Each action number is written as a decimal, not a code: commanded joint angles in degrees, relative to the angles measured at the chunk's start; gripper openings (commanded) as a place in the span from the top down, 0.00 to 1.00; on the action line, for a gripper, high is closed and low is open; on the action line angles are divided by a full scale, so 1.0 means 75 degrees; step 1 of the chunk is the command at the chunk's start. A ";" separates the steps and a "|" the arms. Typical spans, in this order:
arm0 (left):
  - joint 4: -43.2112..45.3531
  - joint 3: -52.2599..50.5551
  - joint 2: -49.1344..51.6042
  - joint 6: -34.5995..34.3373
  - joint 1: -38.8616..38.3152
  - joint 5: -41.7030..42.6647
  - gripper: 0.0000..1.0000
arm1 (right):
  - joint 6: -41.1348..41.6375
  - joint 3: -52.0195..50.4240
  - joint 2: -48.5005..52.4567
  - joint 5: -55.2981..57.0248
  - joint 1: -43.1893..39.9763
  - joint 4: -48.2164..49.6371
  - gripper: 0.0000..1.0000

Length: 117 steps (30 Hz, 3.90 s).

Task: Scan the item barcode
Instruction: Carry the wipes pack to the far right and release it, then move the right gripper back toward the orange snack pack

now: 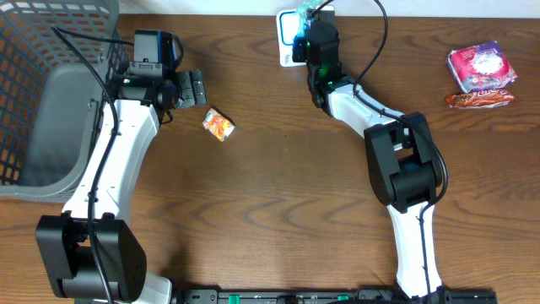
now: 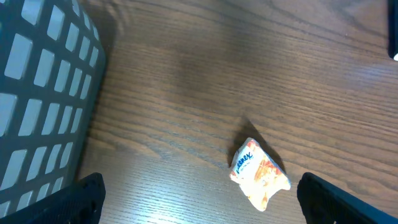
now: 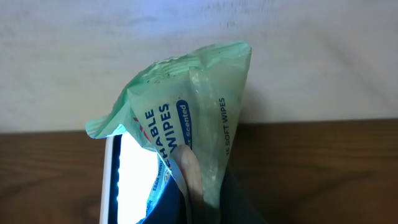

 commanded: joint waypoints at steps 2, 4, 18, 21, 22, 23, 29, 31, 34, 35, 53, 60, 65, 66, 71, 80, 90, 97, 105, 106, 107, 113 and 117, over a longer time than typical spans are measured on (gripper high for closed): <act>-0.0017 -0.0023 0.0058 0.0070 0.0035 -0.0070 0.02 | -0.0073 0.0149 -0.0128 0.0198 -0.0058 0.0198 0.99; -0.0017 -0.0023 0.0058 0.0070 0.0035 -0.0070 0.02 | 0.0201 0.0172 -0.0245 0.0487 -0.0166 0.0096 0.99; -0.0017 -0.0023 0.0058 0.0070 0.0035 -0.0070 0.02 | 0.1014 0.0172 -0.2133 0.1620 -0.1929 -0.3045 0.99; -0.0017 -0.0023 0.0058 0.0070 0.0035 -0.0067 0.02 | 0.1230 0.0172 -0.2471 0.2320 -0.2334 -0.4025 0.99; -0.0017 -0.0023 0.0058 0.0070 0.0035 -0.0067 0.02 | 0.1343 0.0172 -0.2538 0.2486 -0.2463 -0.4328 0.99; -0.0017 -0.0023 0.0058 0.0070 0.0035 -0.0067 0.02 | 0.1486 0.0172 -0.2602 0.2640 -0.2632 -0.4701 0.99; -0.0017 -0.0023 0.0058 0.0073 0.0035 -0.0070 0.02 | 0.2731 0.0160 -0.2597 0.2777 -0.3783 -0.6572 0.99; -0.0017 -0.0023 0.0058 0.0070 0.0035 -0.0070 0.02 | 0.3337 0.0160 -0.2570 0.2757 -0.4205 -0.7125 0.99; -0.0017 -0.0023 0.0058 0.0070 0.0035 -0.0070 0.02 | 0.3640 0.0152 -0.2503 0.2425 -0.4803 -0.7595 0.98; -0.0017 -0.0023 0.0058 0.0070 0.0035 -0.0070 0.02 | 0.3669 0.0152 -0.2471 0.2253 -0.4989 -0.7708 0.98; -0.0017 -0.0023 0.0058 0.0070 0.0035 -0.0067 0.02 | 0.4357 0.0137 -0.1204 0.0656 -0.6056 -0.7895 0.98; -0.0017 -0.0023 0.0058 0.0073 0.0035 -0.0070 0.02 | 0.4345 0.0143 -0.1183 0.0659 -0.6056 -0.7851 0.60; -0.0017 -0.0023 0.0058 0.0070 0.0035 -0.0070 0.02 | 0.3867 0.0242 -0.1247 0.0659 -0.6053 -0.7845 0.01; -0.0017 -0.0023 0.0058 0.0073 0.0035 -0.0070 0.02 | 0.3704 0.0289 -0.1288 0.0653 -0.6053 -0.7845 0.01; -0.0017 -0.0023 0.0058 0.0073 0.0035 -0.0070 0.02 | 0.2990 0.0548 -0.1856 0.0659 -0.5913 -0.7848 0.01; -0.0017 -0.0023 0.0058 0.0070 0.0035 -0.0070 0.02 | 0.2914 0.0615 -0.3346 -0.0140 -0.5286 -0.7644 0.01; -0.0017 -0.0023 0.0058 0.0070 0.0035 -0.0070 0.02 | 0.2917 0.0606 -0.3724 -0.3346 -0.3934 -0.7565 0.01; -0.0017 -0.0023 0.0058 0.0070 0.0035 -0.0067 0.02 | 0.2317 0.0603 -0.3246 -0.3518 -0.2305 -0.7495 0.01; -0.0017 -0.0023 0.0058 0.0070 0.0035 -0.0070 0.02 | 0.0863 0.0603 -0.2294 -0.4535 -0.0868 -0.6921 0.01; -0.0017 -0.0023 0.0058 0.0070 0.0035 -0.0067 0.02 | 0.0702 0.0603 -0.2194 -0.4835 -0.0740 -0.6819 0.01; -0.0017 -0.0023 0.0058 0.0070 0.0035 -0.0070 0.02 | 0.0536 0.0603 -0.2090 -0.5211 -0.0600 -0.6700 0.01; -0.0017 -0.0023 0.0058 0.0070 0.0035 -0.0070 0.02 | 0.0321 0.0603 -0.1585 -0.6306 0.0108 -0.6030 0.15; -0.0017 -0.0023 0.0058 0.0070 0.0035 -0.0070 0.02 | 0.0321 0.0603 -0.1300 -0.6312 0.0516 -0.5799 0.20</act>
